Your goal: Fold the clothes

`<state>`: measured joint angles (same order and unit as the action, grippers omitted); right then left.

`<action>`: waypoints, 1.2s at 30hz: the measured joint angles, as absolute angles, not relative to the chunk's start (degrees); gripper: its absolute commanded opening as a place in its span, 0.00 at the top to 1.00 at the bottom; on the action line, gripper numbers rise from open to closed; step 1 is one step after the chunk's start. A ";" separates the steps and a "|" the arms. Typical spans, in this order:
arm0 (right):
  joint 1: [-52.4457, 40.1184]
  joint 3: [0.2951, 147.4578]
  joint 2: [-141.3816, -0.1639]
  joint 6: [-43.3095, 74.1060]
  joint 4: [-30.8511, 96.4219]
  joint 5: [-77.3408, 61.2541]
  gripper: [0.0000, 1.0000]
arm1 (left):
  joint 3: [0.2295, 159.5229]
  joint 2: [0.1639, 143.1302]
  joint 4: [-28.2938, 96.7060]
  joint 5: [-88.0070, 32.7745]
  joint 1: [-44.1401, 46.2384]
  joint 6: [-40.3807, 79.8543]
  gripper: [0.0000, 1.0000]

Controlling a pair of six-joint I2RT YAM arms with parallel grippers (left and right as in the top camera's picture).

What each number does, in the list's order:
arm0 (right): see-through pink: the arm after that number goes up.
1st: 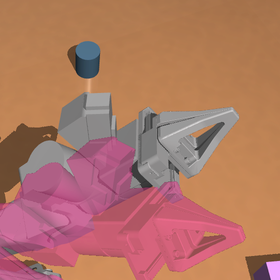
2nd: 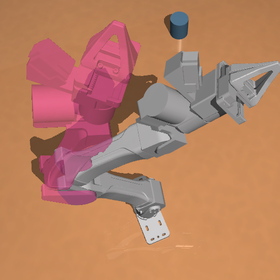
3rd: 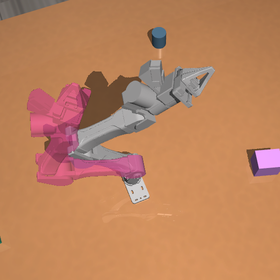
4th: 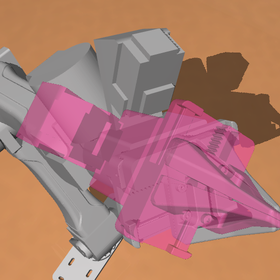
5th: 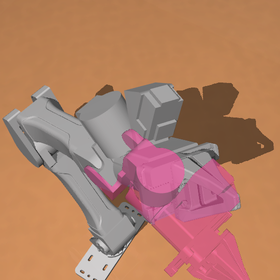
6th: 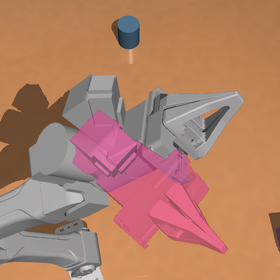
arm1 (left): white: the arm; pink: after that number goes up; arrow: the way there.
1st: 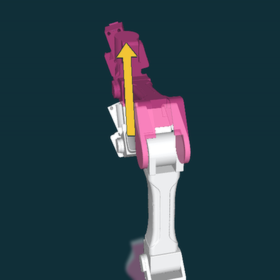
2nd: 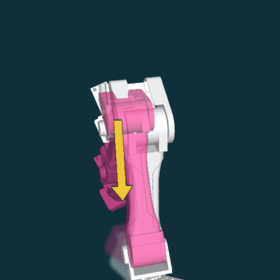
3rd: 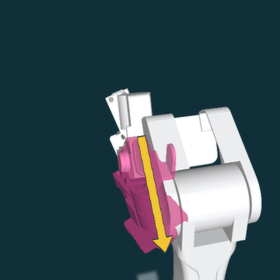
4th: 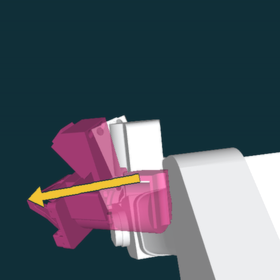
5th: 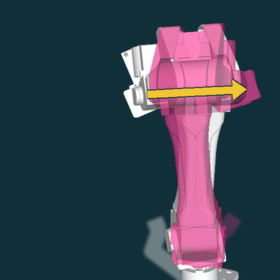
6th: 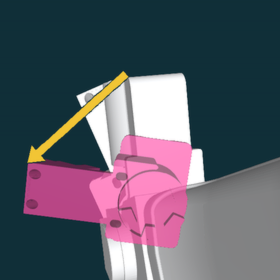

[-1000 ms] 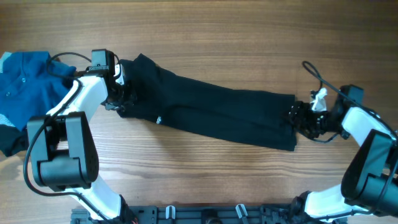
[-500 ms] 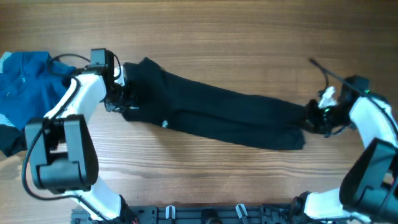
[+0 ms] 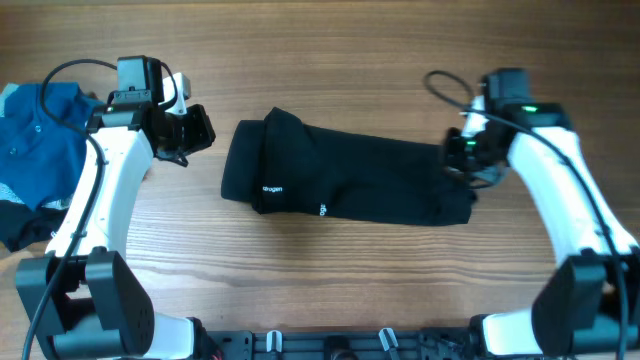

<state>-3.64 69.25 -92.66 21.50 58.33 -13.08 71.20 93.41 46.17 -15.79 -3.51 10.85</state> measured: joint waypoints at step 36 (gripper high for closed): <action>-12.19 68.27 -105.71 25.58 37.82 -42.54 0.95 | 71.22 93.41 50.37 -15.99 -3.51 11.27 0.47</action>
<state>-12.19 68.27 -105.71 25.58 37.82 -42.54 71.22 93.41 50.37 -15.99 -3.51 11.27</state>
